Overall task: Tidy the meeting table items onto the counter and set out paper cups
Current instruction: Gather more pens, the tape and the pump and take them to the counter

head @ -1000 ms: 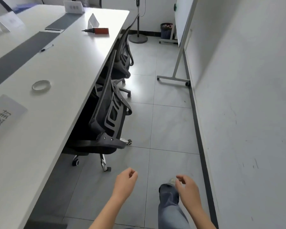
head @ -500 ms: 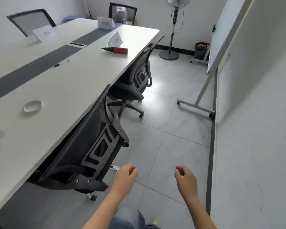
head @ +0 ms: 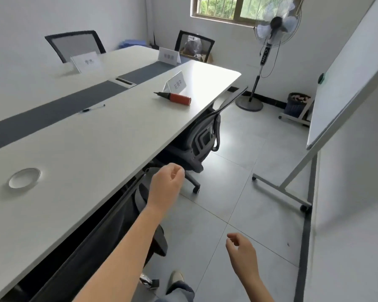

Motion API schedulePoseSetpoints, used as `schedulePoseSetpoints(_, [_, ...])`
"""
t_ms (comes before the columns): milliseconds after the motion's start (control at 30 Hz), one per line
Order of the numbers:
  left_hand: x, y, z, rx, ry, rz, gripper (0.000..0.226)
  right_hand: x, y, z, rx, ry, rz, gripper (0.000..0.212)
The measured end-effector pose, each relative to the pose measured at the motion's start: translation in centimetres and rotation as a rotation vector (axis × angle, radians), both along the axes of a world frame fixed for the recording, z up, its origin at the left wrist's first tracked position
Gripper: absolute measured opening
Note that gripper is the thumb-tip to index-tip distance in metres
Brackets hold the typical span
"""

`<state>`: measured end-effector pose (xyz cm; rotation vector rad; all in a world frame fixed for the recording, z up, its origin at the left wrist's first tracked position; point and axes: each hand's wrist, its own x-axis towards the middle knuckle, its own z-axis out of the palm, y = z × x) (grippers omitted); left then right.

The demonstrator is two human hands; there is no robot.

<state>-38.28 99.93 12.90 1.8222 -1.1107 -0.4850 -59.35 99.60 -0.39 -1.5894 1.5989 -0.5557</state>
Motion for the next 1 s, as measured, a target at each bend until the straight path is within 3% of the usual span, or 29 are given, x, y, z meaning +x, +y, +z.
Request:
schedulePoseSetpoints(167, [9.3, -8.2, 2.6, -0.024, -0.092, 0.189, 0.022, 6.3, -9.3, 1.2, -0.027, -0.016, 0.076, 0.020])
schedulePoseSetpoints(333, [17.6, -10.7, -1.9, 0.211, -0.094, 0.385, 0.022, 12.2, -14.2, 1.1, 0.006, -0.005, 0.222, 0.020])
schedulePoseSetpoints(533, [24.2, -10.5, -8.3, 0.573, -0.135, 0.609, 0.042, 21.8, -21.4, 0.2, 0.005, 0.020, 0.526, 0.019])
schedulePoseSetpoints(667, [28.1, -11.7, -11.0, 0.700, -0.140, 0.759, 0.047, 29.7, -27.1, 0.4, -0.021, 0.038, 0.730, 0.020])
schedulePoseSetpoints(867, [31.6, -16.1, -12.9, 0.867, 0.021, 0.928, 0.061, 40.3, -35.2, 1.6, -0.099, 0.050, 1.002, 0.022])
schedulePoseSetpoints(1000, [31.9, -17.0, -14.5, 1.008, 0.063, 0.920, 0.071, 46.9, -38.5, 2.0, -0.143, 0.064, 1.139, 0.022])
